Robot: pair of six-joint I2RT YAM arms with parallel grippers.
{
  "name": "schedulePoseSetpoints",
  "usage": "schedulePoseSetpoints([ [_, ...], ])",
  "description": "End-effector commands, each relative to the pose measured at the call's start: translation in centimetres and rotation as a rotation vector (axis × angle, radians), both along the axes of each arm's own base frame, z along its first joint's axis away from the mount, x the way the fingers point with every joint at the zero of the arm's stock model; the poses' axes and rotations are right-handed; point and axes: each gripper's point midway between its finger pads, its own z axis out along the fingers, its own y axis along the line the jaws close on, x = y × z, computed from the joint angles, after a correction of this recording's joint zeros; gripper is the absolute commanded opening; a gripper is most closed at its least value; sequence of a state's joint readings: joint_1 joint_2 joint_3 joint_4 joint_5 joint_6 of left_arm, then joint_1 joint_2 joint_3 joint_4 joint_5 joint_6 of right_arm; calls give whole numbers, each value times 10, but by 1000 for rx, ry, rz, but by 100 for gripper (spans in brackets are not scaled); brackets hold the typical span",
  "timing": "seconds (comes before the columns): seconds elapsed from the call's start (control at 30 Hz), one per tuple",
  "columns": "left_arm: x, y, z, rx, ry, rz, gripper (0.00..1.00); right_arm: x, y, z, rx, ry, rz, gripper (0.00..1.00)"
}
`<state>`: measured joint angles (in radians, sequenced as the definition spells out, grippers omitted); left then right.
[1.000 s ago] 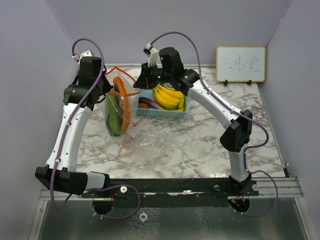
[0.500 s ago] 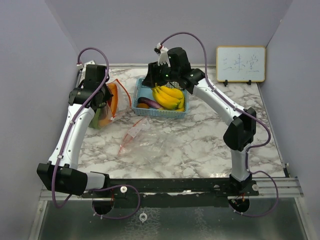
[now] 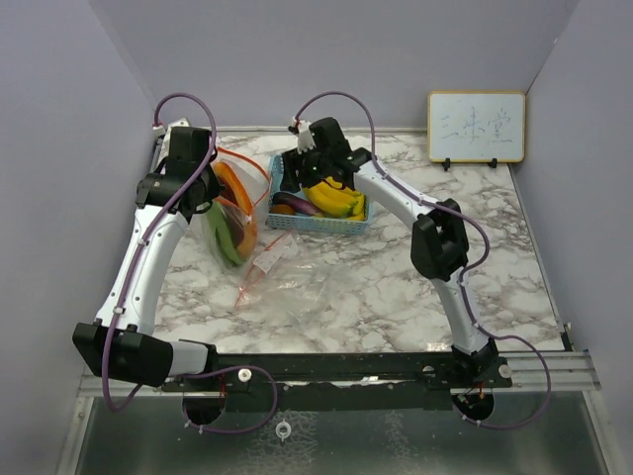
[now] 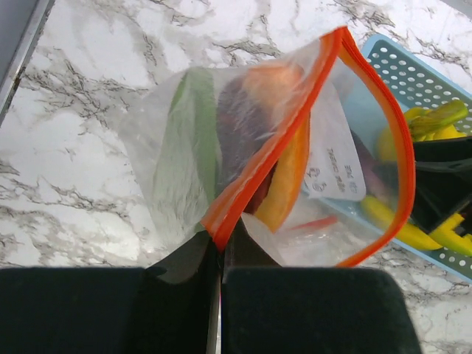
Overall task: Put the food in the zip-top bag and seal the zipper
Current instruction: Pick up the fake vegetable from the bin.
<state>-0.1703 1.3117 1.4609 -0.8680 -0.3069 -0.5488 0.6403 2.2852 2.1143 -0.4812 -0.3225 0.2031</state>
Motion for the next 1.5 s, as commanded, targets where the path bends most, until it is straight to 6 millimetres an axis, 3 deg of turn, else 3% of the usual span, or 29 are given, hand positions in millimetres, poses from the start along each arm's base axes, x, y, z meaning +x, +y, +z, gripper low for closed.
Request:
schedulePoseSetpoints([
  [0.0, 8, -4, 18, -23, -64, -2, 0, 3, 4, -35, -49, 11, 26, 63],
  [0.17, 9, -9, 17, -33, -62, -20, 0, 21, 5, -70, -105, 17, -15, 70],
  [0.33, 5, -9, 16, -34, -60, -22, 0, 39, -9, -101, -203, -9, -95, 80],
  [0.6, 1, -8, 16, -33, -58, -26, 0, 36, -26, -149, -317, 30, -115, 80],
  [0.67, 0, -8, 16, -31, -57, -28, 0, 37, -39, -159, -372, 31, -157, 76],
  [0.87, -2, -9, 16, -30, -58, -37, 0, 30, -86, -185, -564, 52, -276, 50],
  [0.93, -2, -10, 17, -30, -61, -39, 0, 22, -95, -188, -592, 71, -286, 31],
  [1.0, -2, -10, 17, -35, -63, -41, 0, 15, -102, -183, -596, 85, -315, 8],
  [1.03, -2, -11, 16, -37, -62, -44, 0, 13, -105, -178, -591, 85, -327, 6],
  [1.23, 0, -19, 18, -74, -76, -72, 0, 0, -107, -115, -489, 42, -334, 3],
  [1.37, 2, -31, 17, -117, -81, -114, 0, -14, -81, -62, -277, -13, -229, 3],
  [1.47, 3, -37, 15, -147, -78, -131, 0, -8, -66, -14, -133, -77, -236, 3],
])
